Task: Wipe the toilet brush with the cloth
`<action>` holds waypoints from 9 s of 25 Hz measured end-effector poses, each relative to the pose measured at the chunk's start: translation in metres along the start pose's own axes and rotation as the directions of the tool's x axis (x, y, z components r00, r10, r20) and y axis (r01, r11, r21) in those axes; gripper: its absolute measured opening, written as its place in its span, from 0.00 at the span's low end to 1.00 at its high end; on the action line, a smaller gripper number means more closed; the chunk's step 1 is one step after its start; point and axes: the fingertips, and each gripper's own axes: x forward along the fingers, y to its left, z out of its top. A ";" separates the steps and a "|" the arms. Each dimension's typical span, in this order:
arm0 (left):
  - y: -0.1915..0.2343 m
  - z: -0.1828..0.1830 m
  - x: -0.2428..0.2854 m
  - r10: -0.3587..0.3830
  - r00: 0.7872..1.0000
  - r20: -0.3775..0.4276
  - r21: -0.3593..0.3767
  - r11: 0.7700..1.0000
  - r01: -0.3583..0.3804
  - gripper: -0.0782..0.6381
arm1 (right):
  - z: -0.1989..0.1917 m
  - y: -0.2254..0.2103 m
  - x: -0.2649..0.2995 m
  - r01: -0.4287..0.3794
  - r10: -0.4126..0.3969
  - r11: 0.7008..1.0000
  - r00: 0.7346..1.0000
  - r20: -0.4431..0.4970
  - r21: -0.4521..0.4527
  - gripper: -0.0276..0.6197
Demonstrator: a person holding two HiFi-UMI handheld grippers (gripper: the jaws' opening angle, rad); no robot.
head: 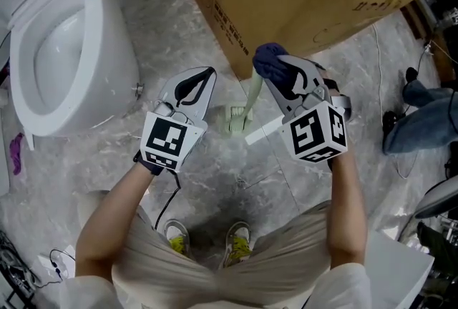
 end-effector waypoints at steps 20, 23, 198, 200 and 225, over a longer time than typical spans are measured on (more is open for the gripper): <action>-0.004 -0.013 0.007 -0.025 1.000 -0.019 -0.012 1.000 0.025 0.11 | -0.026 0.029 -0.002 -0.057 0.050 0.996 0.994 -0.093 -0.075 0.25; -0.006 -0.013 0.007 -0.029 0.999 -0.022 -0.011 1.000 0.029 0.11 | -0.029 0.035 -0.002 -0.072 0.063 0.994 0.993 -0.104 -0.079 0.25; 0.043 -0.023 0.004 0.031 0.997 -0.074 -0.042 0.999 -0.035 0.11 | 0.033 0.142 0.012 -0.122 0.137 0.955 0.990 0.038 -0.270 0.26; 0.041 -0.020 0.005 0.029 0.997 -0.069 -0.041 0.999 -0.032 0.11 | 0.026 0.147 0.016 -0.142 0.152 0.958 0.988 0.021 -0.247 0.26; 0.035 -0.021 0.010 0.030 0.997 -0.071 -0.085 0.996 -0.036 0.11 | -0.011 0.189 0.041 -0.241 0.243 0.961 0.970 0.003 -0.135 0.27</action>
